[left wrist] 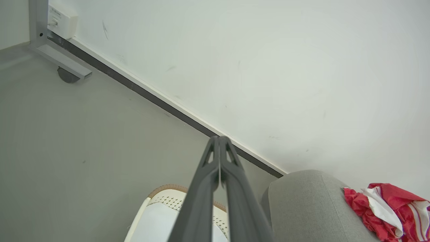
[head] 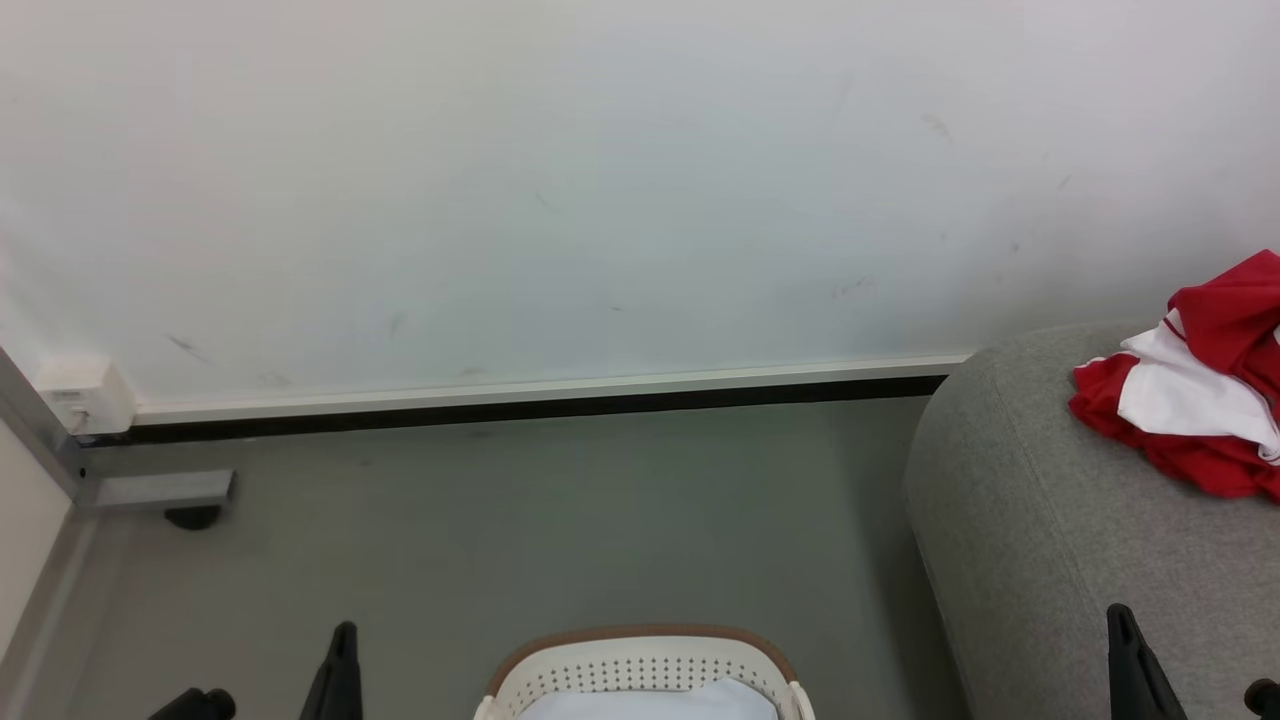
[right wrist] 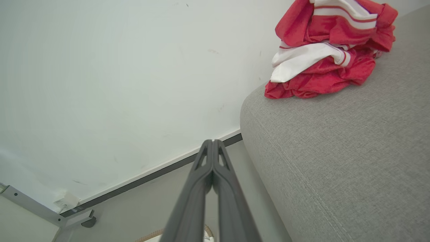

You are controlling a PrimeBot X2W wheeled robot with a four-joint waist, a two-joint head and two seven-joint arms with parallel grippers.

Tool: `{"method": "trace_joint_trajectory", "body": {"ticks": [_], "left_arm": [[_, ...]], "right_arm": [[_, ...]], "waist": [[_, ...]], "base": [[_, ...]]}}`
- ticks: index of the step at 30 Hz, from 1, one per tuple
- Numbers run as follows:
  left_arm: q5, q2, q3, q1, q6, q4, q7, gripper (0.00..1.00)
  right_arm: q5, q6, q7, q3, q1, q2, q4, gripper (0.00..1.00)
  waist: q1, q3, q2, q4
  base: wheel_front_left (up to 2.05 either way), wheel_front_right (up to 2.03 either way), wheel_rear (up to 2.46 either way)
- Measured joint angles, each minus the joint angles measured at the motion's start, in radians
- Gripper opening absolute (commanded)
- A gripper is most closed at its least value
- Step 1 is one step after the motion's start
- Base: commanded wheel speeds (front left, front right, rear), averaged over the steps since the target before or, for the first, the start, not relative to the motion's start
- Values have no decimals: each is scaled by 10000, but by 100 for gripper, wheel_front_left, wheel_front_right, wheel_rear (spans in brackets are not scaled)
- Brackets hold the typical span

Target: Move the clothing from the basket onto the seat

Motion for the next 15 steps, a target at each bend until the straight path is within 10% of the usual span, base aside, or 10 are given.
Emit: {"method": "trace_joint_trajectory", "body": {"ticks": [15], "left_arm": [[-1946,-52,320,-221,-130,-146,529,0]], "right_arm": [[2259,0,518,-96,-225,-10,-46,0]], "waist": [[0,71,0,77]], "base": [[0,0,0]]}}
